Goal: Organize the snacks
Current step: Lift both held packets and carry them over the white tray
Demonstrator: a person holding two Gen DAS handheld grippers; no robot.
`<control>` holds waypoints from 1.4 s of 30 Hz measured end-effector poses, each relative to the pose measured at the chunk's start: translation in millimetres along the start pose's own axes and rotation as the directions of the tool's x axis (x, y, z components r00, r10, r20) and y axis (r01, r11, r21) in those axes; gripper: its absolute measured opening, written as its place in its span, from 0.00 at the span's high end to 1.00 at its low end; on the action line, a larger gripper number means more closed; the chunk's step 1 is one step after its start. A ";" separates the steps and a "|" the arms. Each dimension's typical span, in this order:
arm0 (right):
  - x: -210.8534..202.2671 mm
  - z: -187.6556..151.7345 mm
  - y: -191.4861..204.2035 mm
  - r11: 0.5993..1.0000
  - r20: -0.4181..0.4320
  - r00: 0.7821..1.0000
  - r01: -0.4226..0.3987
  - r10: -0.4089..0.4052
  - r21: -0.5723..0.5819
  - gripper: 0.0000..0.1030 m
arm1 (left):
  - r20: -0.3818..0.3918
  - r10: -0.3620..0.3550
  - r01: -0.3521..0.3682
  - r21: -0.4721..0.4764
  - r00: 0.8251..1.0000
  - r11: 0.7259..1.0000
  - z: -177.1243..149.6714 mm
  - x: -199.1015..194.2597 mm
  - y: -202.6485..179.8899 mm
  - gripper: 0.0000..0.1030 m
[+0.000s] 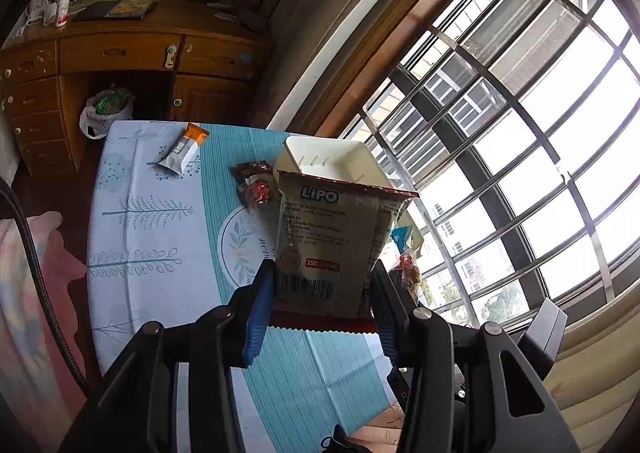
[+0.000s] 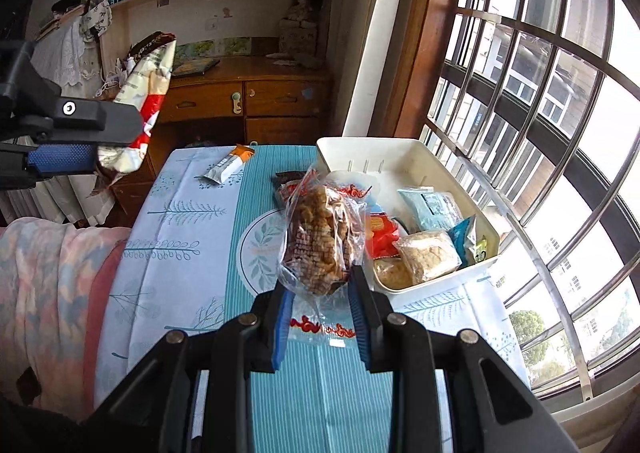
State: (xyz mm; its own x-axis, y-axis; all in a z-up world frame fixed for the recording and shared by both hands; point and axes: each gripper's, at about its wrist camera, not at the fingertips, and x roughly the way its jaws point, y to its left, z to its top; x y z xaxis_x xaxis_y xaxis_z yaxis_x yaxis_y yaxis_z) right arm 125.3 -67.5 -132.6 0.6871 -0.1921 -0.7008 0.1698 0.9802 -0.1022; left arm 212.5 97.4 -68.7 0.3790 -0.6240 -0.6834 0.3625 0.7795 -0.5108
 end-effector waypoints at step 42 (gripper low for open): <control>162.2 151.5 -213.0 0.951 -0.005 0.951 -0.309 0.309 -0.026 0.73 | 0.059 0.141 -0.129 -0.170 0.988 0.977 100.1 218.6 -132.2 0.57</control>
State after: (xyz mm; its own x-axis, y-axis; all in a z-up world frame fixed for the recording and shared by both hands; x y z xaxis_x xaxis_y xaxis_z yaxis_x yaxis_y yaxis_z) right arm 307.6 -314.8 -117.6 0.7023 0.1208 -0.7016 -0.0695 0.9924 0.1014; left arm 332.7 -147.5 -98.3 0.4763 -0.5099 -0.7164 0.1606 0.8514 -0.4993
